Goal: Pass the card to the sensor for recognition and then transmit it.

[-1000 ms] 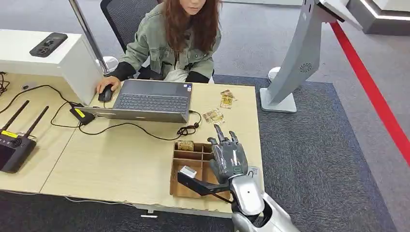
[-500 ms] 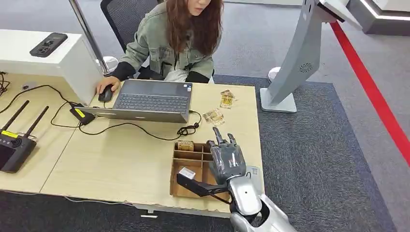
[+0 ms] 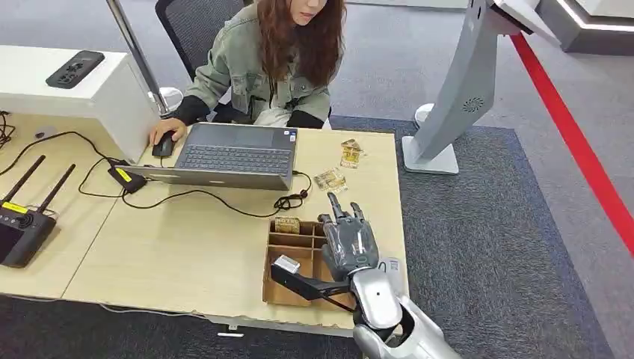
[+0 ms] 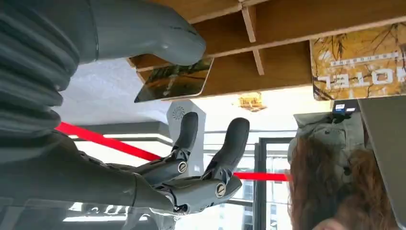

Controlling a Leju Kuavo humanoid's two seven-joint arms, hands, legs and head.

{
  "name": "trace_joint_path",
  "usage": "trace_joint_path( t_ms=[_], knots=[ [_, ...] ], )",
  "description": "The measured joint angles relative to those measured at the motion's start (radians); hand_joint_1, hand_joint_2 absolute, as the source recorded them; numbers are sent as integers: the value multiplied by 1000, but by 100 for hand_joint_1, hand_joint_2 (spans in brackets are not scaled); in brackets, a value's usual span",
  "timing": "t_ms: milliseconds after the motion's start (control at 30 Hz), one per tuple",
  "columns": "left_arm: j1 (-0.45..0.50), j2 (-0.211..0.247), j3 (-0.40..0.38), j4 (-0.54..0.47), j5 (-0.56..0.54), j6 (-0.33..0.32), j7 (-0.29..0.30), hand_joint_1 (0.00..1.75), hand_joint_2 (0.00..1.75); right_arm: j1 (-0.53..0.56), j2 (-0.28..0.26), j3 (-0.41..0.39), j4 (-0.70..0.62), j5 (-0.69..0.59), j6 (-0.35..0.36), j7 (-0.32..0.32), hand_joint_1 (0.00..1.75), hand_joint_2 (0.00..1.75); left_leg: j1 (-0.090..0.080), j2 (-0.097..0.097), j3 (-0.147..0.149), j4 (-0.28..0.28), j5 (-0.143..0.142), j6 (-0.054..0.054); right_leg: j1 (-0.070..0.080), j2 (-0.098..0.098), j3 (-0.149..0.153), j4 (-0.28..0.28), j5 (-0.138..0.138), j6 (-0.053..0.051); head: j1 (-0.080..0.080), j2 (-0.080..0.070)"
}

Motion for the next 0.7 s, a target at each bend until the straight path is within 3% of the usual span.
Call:
trace_joint_path(
  t_ms=[167, 333, 700],
  knots=[
    [-1, 0, 0, 0, -11, 0, -11, 0, 0, -9, 9, 0, 0, 5, 0, 0, 91, 175, 0, 0, 0, 0, 0, 0, 0, 0, 0, 0, 0, 0, 0, 0],
    [-1, 0, 0, 0, -18, 0, -16, 0, 0, -12, 17, 1, 2, 9, 0, 0, 133, 175, 0, 0, 0, 0, 0, 0, 0, 0, 0, 0, 0, 0, 0, 0],
    [-5, 0, 0, -1, -57, 0, -30, 0, 0, -23, 30, 2, 9, 17, 16, 0, 134, 175, 0, 0, 0, 0, 0, 0, 0, 0, 0, 0, 0, 0, 0, 0]
  ],
)
